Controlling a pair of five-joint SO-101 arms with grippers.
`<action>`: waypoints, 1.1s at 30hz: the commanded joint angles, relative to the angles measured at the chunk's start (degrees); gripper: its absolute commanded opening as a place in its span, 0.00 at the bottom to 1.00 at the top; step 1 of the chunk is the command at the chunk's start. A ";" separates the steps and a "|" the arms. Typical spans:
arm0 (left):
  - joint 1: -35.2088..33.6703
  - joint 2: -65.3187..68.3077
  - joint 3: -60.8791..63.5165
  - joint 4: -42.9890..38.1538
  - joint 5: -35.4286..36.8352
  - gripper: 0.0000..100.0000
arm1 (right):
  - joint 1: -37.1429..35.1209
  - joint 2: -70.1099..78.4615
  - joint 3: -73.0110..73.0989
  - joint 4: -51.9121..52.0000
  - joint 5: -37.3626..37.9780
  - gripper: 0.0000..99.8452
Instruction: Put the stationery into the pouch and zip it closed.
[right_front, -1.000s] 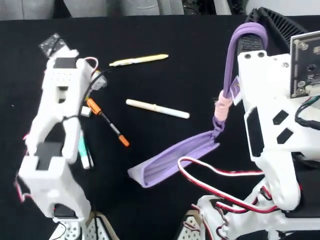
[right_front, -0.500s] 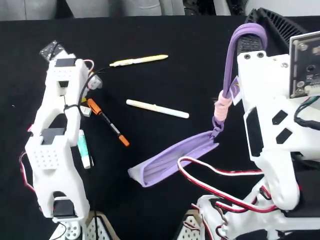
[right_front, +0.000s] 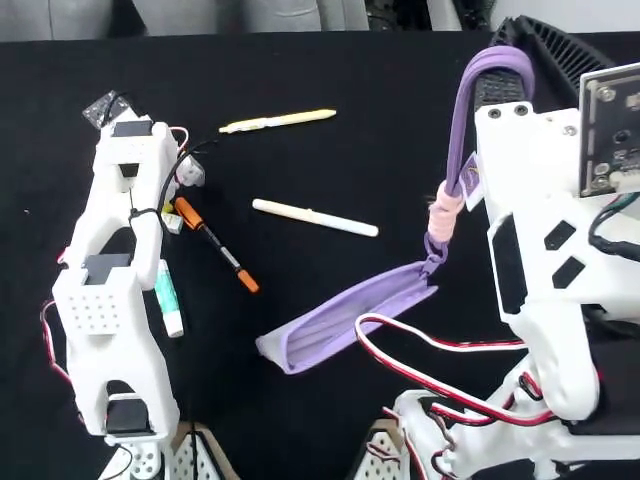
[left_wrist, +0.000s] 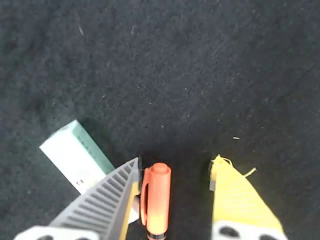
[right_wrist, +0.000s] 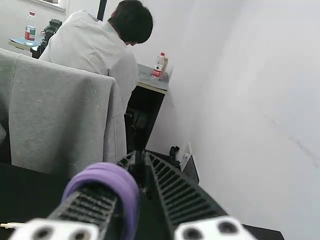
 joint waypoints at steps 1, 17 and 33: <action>1.80 -0.79 -2.51 4.13 0.35 0.23 | -0.44 -0.66 0.22 -0.53 -0.18 0.01; 4.44 3.96 -3.03 2.73 0.00 0.11 | -0.26 -0.66 0.22 -0.53 -0.18 0.01; 4.00 -0.70 -8.31 2.90 -8.88 0.03 | -0.26 -0.66 0.22 -0.53 -0.18 0.01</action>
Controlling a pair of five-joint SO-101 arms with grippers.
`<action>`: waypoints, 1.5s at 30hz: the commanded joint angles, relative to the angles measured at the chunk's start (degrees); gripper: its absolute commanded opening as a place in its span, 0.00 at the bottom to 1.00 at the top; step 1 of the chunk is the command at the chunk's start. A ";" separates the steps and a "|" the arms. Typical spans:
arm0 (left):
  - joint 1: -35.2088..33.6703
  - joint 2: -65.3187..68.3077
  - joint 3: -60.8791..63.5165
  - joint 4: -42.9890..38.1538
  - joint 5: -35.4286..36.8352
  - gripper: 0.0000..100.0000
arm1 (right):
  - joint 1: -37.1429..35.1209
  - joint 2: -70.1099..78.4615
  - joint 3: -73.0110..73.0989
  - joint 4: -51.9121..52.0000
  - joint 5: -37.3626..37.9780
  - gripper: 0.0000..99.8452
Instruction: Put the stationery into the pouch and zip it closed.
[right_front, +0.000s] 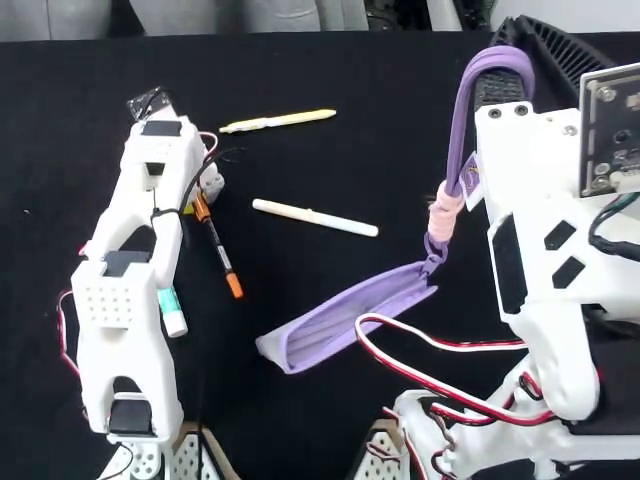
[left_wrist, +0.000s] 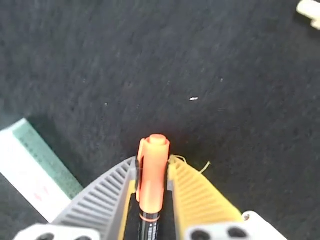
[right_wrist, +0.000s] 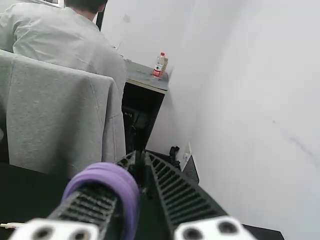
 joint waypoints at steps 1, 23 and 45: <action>-0.57 -6.68 -5.41 2.64 -0.53 0.03 | -0.26 -0.66 0.22 -0.53 -0.18 0.01; 10.59 -64.62 1.54 6.15 -0.70 0.03 | -0.44 -0.57 0.22 -0.53 -0.26 0.01; 23.16 -127.82 68.97 -49.58 -1.41 0.03 | -3.78 -0.57 1.45 -1.41 1.58 0.01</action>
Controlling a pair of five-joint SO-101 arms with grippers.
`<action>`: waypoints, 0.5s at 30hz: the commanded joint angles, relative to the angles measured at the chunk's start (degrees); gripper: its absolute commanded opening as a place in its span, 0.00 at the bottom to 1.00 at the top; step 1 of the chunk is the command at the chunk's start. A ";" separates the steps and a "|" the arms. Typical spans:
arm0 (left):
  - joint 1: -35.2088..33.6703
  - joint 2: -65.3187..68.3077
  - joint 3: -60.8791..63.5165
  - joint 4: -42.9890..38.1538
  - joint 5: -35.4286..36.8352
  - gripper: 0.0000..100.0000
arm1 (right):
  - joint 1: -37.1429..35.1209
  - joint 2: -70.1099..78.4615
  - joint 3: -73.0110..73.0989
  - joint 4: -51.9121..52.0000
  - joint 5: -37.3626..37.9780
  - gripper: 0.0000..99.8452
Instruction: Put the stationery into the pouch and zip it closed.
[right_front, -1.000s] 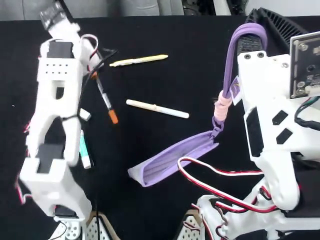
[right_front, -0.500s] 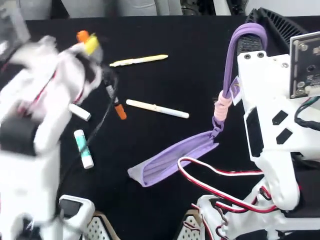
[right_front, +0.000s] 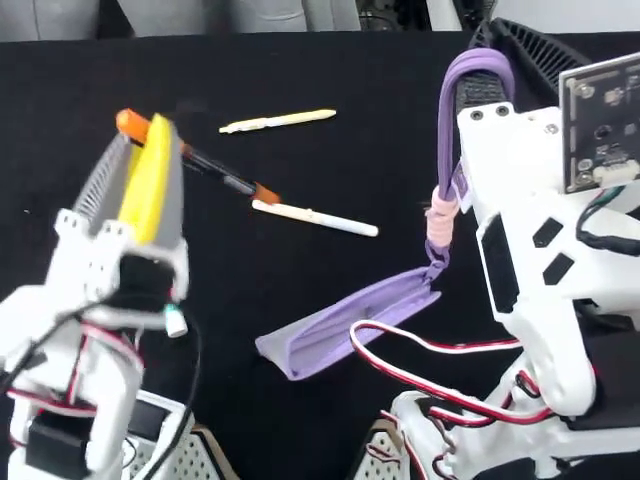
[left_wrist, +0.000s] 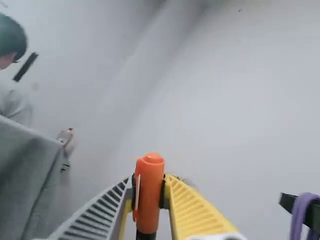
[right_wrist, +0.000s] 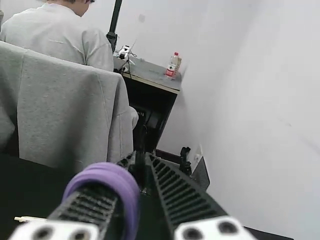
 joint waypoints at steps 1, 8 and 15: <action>7.78 -2.29 1.01 -2.20 -2.29 0.03 | -0.70 -0.57 0.22 -1.49 1.14 0.01; 17.89 -4.84 0.31 3.08 -7.21 0.03 | -0.97 -0.48 0.48 -1.76 0.62 0.01; 24.31 -9.85 1.63 10.55 -10.29 0.03 | -0.88 -0.57 6.20 -6.86 0.70 0.01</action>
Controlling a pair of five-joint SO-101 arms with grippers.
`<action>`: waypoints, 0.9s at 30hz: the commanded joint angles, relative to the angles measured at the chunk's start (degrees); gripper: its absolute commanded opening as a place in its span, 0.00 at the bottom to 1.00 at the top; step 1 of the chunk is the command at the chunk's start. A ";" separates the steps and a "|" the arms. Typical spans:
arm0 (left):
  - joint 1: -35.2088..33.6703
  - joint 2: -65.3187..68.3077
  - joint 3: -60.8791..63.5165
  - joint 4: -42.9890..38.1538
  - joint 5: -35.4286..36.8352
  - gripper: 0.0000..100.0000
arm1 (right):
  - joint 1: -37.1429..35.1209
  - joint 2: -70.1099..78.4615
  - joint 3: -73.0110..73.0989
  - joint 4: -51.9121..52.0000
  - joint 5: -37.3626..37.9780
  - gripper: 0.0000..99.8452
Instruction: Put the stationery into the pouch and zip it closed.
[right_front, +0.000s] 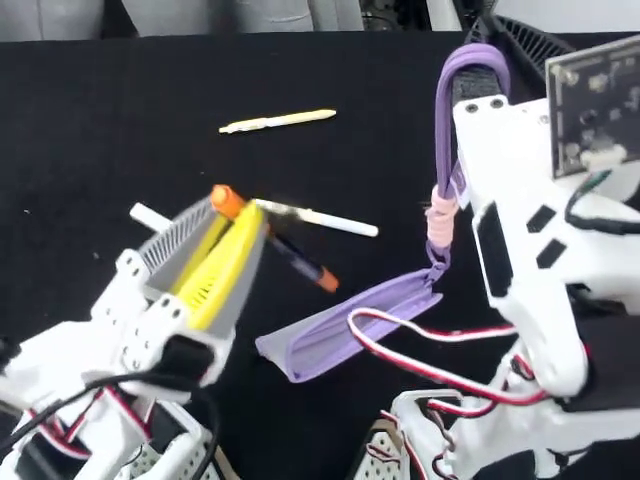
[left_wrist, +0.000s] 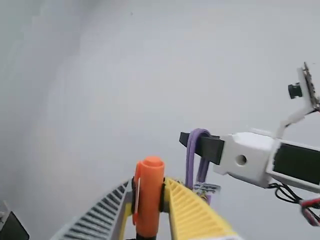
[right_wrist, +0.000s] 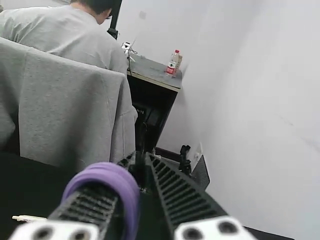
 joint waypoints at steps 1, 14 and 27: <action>1.89 -2.11 1.45 2.55 -5.36 0.03 | -0.79 -0.57 3.65 -4.84 0.26 0.01; 2.24 -7.03 10.77 -5.10 -10.90 0.03 | -0.79 -0.57 4.26 -5.36 0.44 0.01; 2.33 -6.59 -2.15 -4.66 -10.64 0.03 | -0.97 -0.48 4.44 -5.63 0.18 0.01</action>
